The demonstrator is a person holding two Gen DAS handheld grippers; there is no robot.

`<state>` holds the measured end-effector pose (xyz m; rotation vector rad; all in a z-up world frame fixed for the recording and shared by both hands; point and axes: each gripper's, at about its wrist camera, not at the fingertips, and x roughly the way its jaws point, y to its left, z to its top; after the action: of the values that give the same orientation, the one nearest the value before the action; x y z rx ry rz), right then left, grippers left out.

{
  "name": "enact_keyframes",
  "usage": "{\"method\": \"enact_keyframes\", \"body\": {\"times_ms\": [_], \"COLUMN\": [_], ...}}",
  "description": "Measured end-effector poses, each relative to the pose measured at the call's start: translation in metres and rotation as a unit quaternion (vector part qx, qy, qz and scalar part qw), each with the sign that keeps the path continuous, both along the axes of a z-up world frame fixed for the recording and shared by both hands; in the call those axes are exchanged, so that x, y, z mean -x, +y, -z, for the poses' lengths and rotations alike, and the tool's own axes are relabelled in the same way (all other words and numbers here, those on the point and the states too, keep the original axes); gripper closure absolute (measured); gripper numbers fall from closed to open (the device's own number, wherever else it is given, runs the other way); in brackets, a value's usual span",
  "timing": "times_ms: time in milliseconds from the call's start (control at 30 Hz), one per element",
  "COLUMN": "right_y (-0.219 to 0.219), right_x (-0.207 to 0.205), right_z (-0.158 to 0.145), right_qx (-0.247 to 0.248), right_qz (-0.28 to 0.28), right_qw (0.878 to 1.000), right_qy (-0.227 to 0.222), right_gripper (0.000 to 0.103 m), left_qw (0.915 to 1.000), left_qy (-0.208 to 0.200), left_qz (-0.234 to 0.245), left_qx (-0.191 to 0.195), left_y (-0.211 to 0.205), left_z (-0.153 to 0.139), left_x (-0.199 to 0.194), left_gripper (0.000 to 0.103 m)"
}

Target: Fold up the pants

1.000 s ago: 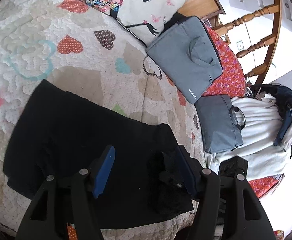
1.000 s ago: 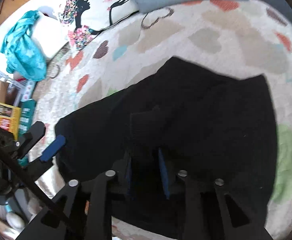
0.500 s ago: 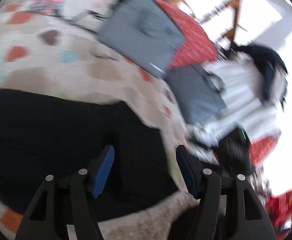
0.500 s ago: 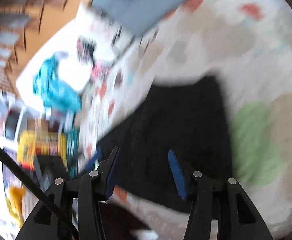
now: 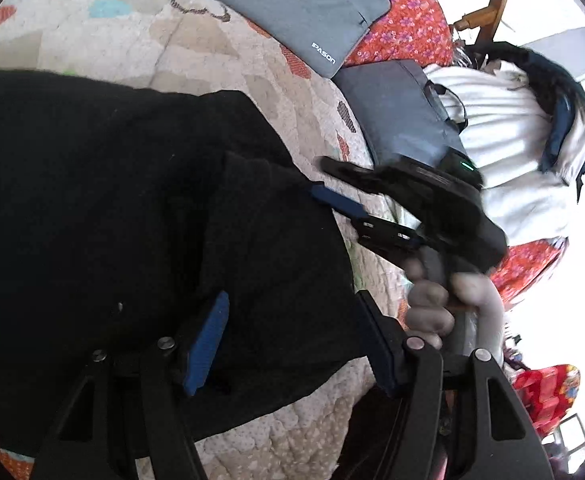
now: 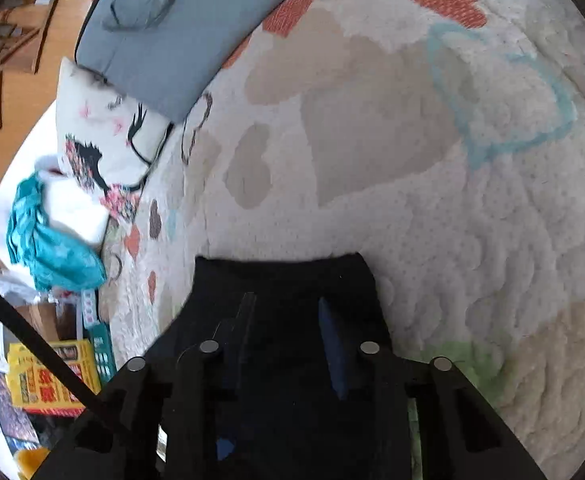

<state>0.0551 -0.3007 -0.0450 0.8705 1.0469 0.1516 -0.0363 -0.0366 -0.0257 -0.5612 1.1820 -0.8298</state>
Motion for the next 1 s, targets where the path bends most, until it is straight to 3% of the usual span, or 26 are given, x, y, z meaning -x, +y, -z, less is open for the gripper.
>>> {"method": "enact_keyframes", "body": {"times_ms": [33, 133, 200, 267, 300, 367, 433, 567, 633, 733, 800, 933, 1000], "right_y": [-0.001, -0.006, -0.002, 0.002, 0.004, 0.000, -0.007, -0.004, 0.005, 0.004, 0.005, -0.006, -0.008], "right_x": [0.008, 0.047, 0.075, 0.095, 0.106, 0.125, 0.136, 0.133, 0.132, 0.133, 0.133, 0.137, 0.135], "right_z": [-0.008, -0.020, -0.008, 0.015, 0.029, 0.047, 0.050, 0.032, 0.020, 0.014, 0.011, -0.009, -0.023], "right_qx": [0.001, -0.080, -0.125, -0.131, -0.128, -0.143, -0.166, -0.093, -0.048, -0.008, -0.011, 0.009, 0.025], "right_qz": [-0.001, -0.013, -0.028, -0.040, -0.042, -0.033, -0.012, -0.025, -0.040, -0.055, -0.055, -0.042, -0.046], "right_qw": [1.000, 0.995, 0.991, 0.991, 0.991, 0.989, 0.986, 0.995, 0.998, 0.998, 0.998, 0.999, 0.999], "right_qy": [-0.015, -0.055, -0.042, -0.002, 0.023, 0.026, 0.029, 0.033, 0.032, 0.036, 0.037, 0.013, -0.009], "right_gripper": [0.065, 0.065, 0.065, 0.065, 0.067, 0.087, 0.087, 0.087, 0.087, 0.086, 0.080, 0.050, 0.048], "left_qw": [1.0000, 0.9993, 0.9990, 0.9992, 0.9993, 0.9993, 0.9990, 0.9971, 0.9969, 0.9963, 0.9964, 0.9972, 0.9965], "left_qy": [0.005, 0.028, 0.036, 0.035, 0.034, 0.031, 0.036, 0.061, 0.050, 0.063, 0.059, 0.024, 0.004], "left_qz": [-0.002, -0.011, -0.014, -0.015, -0.015, -0.020, -0.025, -0.037, -0.054, -0.057, -0.059, -0.067, -0.082], "left_qx": [0.004, 0.021, 0.024, 0.016, 0.010, 0.005, 0.011, 0.027, -0.026, -0.012, -0.014, -0.024, -0.018], "left_y": [0.000, 0.001, 0.000, 0.000, 0.000, 0.006, 0.010, 0.022, 0.028, 0.037, 0.039, 0.051, 0.064], "left_z": [0.001, 0.005, 0.005, 0.004, 0.003, 0.002, 0.002, 0.008, 0.007, 0.010, 0.007, -0.011, -0.022], "left_x": [-0.002, -0.007, -0.009, -0.009, -0.009, -0.007, -0.008, -0.013, -0.014, -0.016, -0.016, -0.014, -0.014], "left_gripper": [0.040, 0.040, 0.040, 0.040, 0.040, 0.041, 0.041, 0.042, 0.048, 0.049, 0.049, 0.046, 0.045]}}
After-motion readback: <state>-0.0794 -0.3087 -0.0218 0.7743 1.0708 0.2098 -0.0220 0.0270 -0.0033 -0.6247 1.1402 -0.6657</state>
